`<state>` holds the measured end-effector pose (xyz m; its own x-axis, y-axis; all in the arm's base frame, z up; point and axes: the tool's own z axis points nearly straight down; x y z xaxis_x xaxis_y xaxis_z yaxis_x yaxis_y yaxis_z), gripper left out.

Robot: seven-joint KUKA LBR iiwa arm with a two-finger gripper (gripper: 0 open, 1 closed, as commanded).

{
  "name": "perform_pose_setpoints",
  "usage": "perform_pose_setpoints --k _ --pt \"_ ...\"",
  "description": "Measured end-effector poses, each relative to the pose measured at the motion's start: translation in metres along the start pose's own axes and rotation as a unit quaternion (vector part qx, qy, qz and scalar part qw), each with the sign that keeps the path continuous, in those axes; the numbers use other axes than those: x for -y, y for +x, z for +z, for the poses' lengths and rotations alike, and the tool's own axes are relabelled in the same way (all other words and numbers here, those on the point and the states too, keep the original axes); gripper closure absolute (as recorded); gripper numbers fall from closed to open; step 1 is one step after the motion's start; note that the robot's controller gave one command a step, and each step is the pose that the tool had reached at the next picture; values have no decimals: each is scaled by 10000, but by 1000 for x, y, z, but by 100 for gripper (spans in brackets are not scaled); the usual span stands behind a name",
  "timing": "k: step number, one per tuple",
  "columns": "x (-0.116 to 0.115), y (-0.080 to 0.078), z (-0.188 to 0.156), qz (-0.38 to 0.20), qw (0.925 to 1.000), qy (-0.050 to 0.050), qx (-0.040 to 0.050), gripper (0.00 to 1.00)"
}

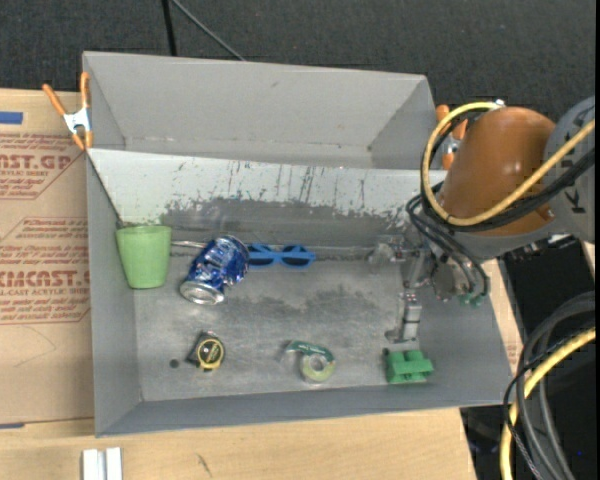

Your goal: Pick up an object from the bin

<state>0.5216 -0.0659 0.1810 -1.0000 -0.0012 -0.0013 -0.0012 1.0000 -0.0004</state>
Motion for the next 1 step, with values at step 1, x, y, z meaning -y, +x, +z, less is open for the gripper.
perform_pose_setpoints --k 1 --pt "-68 36 85 -255 9997 -22 -55 0"
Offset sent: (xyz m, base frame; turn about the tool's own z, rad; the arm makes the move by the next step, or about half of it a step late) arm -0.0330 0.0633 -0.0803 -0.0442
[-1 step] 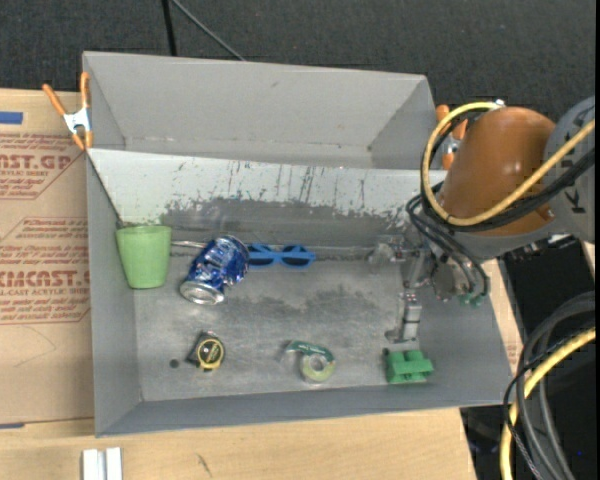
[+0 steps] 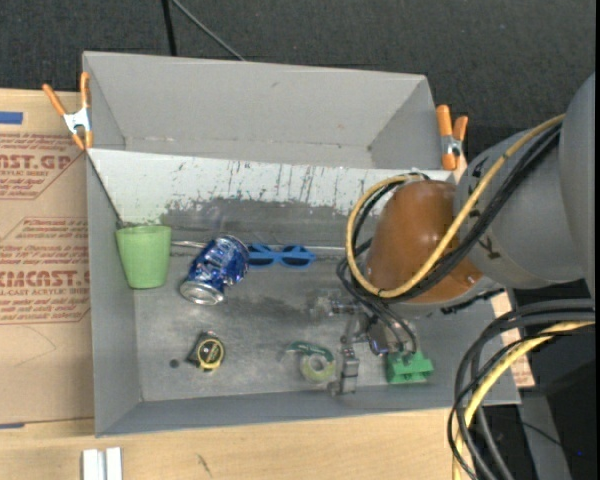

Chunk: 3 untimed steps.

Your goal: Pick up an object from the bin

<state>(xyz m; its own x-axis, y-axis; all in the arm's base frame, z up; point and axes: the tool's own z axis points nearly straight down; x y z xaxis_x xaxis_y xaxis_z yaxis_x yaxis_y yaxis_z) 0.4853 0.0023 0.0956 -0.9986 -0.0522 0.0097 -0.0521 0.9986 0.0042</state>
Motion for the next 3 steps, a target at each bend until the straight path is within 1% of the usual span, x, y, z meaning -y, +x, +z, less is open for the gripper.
perform_pose_setpoints --k 1,2,3 --pt "-44 -9 27 -329 9994 13 59 0" --pt "-42 -10 25 -316 9995 21 68 100" --pt "-27 -10 -77 -248 9996 26 89 100"
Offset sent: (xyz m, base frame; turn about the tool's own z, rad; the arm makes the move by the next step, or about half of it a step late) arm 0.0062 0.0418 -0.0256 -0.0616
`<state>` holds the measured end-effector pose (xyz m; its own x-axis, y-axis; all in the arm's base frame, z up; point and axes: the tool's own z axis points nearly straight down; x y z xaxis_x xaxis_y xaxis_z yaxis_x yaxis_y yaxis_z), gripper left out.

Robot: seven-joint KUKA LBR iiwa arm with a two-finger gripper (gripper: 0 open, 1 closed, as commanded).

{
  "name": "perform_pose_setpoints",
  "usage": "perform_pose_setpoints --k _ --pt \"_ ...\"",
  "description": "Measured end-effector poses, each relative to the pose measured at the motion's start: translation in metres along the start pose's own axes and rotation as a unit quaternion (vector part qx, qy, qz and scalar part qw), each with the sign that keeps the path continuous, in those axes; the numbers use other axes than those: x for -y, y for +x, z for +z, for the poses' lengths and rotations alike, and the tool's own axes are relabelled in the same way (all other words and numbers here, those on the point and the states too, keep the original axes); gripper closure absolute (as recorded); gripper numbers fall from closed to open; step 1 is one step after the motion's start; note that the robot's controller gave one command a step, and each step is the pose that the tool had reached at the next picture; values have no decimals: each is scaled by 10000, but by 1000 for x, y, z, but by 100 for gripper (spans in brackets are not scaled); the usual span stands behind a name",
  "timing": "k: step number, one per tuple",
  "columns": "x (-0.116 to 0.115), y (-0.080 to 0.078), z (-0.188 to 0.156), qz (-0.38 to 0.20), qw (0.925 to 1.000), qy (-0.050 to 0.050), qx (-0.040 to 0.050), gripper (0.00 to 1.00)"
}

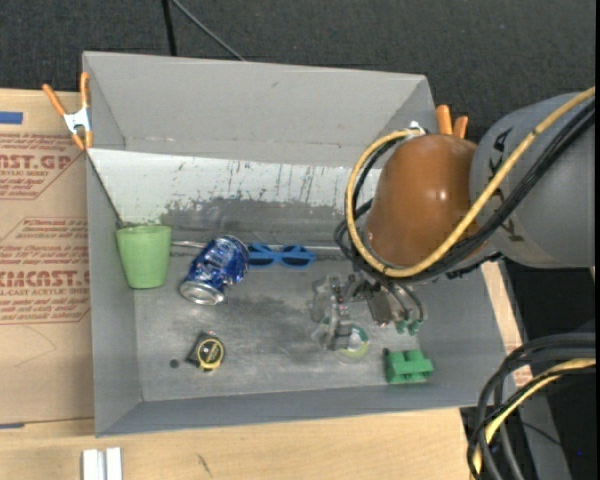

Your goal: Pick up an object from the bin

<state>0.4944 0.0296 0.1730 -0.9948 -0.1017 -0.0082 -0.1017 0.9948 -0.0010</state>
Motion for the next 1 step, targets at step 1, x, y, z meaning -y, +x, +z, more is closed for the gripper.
perform_pose_setpoints --k 1 --pt "0 -37 -113 81 10000 -3 25 100"
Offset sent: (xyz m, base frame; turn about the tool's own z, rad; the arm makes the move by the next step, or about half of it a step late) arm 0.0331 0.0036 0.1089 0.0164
